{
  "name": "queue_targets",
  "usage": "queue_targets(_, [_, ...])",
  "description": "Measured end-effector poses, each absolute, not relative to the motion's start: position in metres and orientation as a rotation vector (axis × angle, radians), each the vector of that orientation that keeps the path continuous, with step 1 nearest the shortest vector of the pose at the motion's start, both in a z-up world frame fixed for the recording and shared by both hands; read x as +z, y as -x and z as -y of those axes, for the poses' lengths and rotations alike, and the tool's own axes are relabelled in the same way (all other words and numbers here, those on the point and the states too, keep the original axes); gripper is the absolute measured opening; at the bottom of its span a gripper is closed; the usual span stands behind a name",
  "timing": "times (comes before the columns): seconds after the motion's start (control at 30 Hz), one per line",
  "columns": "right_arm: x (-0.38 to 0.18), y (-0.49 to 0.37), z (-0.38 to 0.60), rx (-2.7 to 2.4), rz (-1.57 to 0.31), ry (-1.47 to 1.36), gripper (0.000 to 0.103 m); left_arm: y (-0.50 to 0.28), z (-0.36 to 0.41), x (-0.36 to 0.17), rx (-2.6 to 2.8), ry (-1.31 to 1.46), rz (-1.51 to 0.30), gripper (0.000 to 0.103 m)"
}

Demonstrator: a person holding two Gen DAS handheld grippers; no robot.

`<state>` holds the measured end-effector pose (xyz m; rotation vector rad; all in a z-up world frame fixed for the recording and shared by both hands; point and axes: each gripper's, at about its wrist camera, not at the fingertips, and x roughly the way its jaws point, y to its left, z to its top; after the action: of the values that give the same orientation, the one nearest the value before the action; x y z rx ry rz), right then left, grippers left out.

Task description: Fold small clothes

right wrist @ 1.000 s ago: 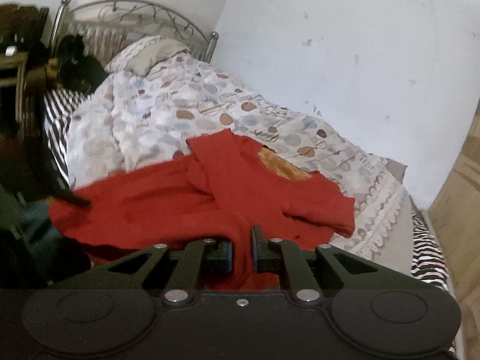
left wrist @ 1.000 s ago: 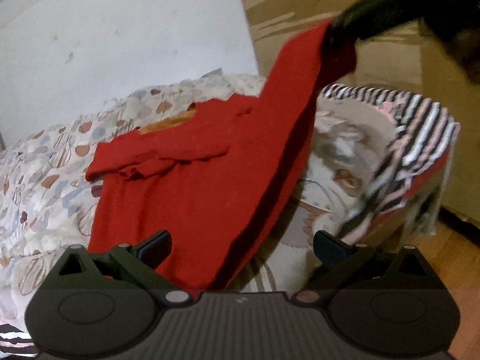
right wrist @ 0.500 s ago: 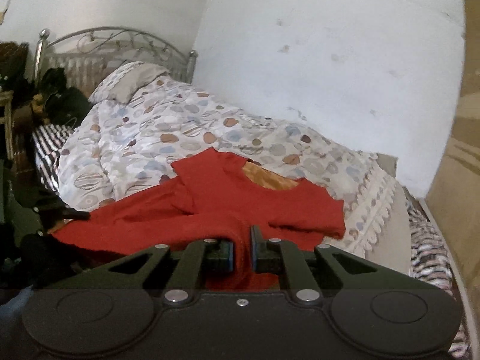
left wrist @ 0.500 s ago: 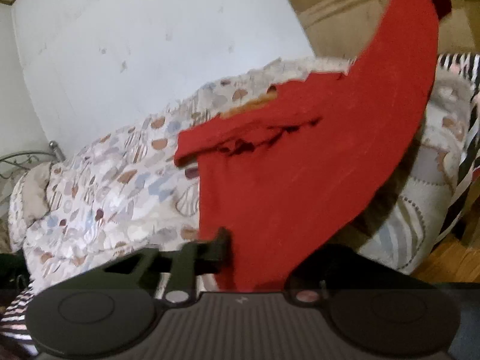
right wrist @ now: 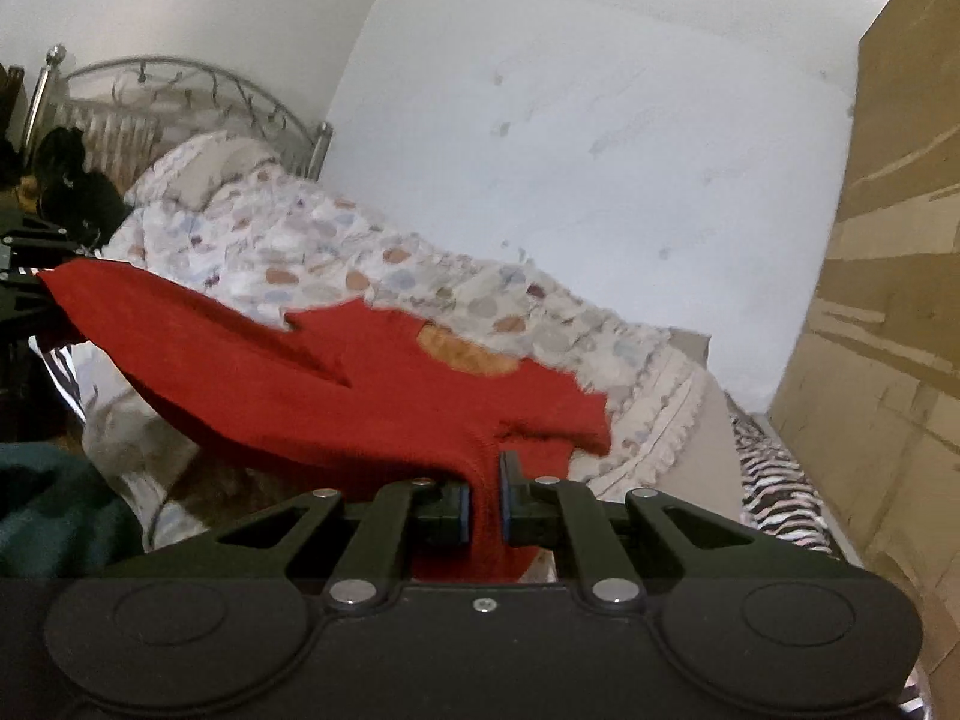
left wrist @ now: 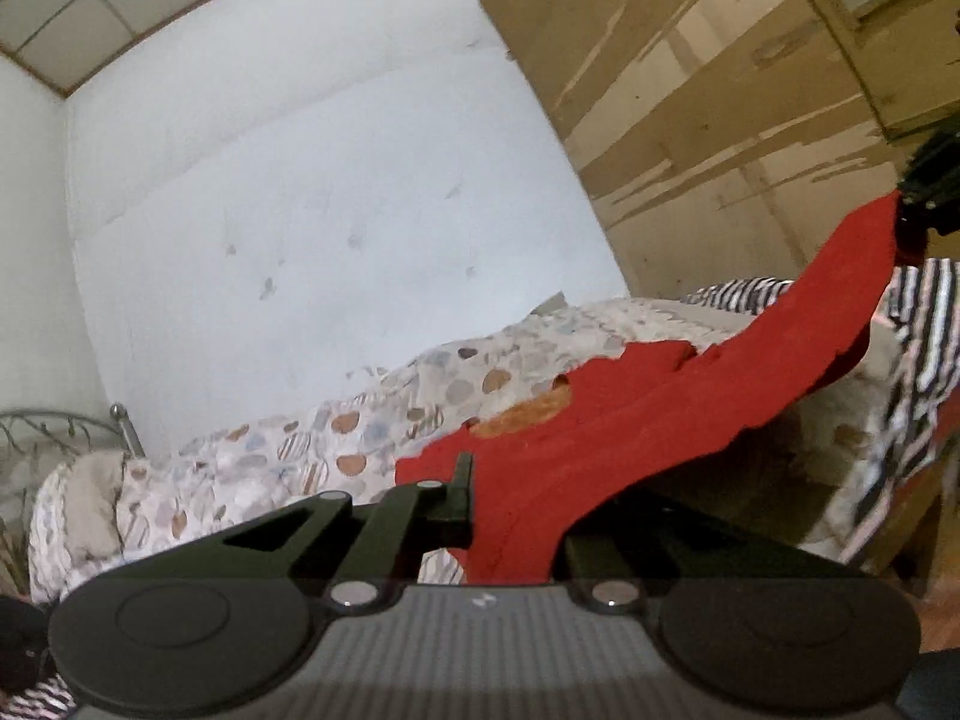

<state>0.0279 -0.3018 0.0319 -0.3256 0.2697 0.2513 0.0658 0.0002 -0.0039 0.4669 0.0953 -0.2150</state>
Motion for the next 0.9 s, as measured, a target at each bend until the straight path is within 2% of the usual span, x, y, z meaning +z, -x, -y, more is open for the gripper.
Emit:
queue_targets(0.23, [0.080, 0.036, 0.310, 0.293, -0.253, 0.340, 0.008, -0.007, -0.012, 0.058, -0.298, -0.350, -0.209, 0.005])
queue_targets(0.4, [0.110, 0.056, 0.307, 0.313, -0.234, 0.353, 0.008, -0.020, -0.021, 0.091, -0.333, -0.285, -0.315, 0.005])
queue_targets(0.53, [0.124, 0.026, 0.303, 0.306, -0.213, 0.407, 0.009, -0.079, -0.021, 0.117, -0.324, -0.312, -0.382, 0.005])
queue_targets(0.67, [0.141, -0.047, 0.298, 0.285, -0.252, 0.452, 0.009, -0.163, -0.017, 0.134, -0.326, -0.302, -0.492, 0.005])
queue_targets(0.9, [0.135, -0.200, 0.295, 0.263, -0.371, 0.435, 0.009, -0.302, -0.011, 0.116, -0.260, -0.325, -0.587, 0.005])
